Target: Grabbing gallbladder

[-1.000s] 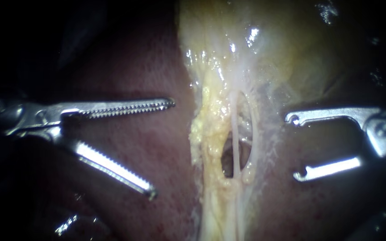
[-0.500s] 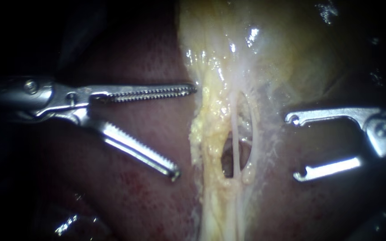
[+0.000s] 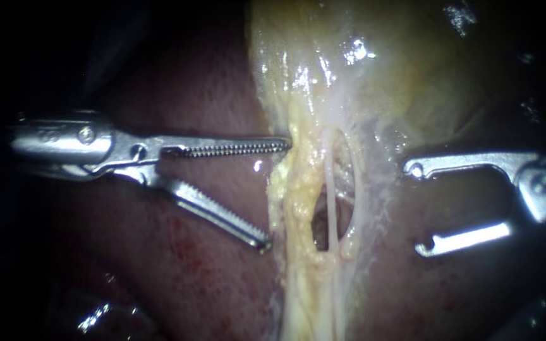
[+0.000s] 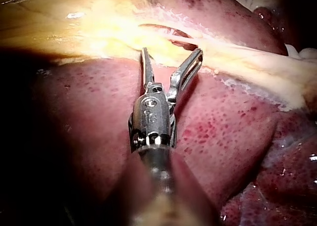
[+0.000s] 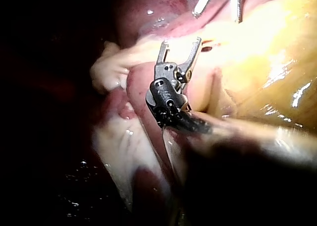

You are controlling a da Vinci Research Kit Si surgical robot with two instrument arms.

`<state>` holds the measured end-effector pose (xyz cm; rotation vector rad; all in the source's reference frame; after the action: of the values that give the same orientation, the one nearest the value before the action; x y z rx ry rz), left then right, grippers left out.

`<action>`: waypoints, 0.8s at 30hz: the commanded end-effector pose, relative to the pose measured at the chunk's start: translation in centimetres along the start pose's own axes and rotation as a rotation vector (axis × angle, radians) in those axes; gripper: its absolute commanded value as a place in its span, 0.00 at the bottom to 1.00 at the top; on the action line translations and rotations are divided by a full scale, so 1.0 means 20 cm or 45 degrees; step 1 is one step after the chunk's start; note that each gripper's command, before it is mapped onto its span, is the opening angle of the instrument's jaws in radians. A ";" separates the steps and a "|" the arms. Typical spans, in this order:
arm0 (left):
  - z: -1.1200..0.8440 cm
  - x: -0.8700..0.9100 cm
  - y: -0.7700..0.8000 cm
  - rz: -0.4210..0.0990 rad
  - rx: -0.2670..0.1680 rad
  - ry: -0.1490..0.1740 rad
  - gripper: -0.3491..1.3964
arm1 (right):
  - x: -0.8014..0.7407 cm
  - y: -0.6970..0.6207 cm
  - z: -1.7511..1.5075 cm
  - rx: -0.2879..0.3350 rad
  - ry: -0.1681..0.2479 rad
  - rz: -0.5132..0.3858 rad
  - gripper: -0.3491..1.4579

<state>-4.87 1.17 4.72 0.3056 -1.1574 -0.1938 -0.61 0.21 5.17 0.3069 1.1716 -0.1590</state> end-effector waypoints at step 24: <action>-0.003 0.003 0.002 0.010 0.012 0.021 0.00 | 0.000 0.000 0.000 0.000 0.000 0.000 0.50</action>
<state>-4.78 1.19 4.76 0.3113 -1.1420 -0.1796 -0.62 0.21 5.17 0.3068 1.1720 -0.1592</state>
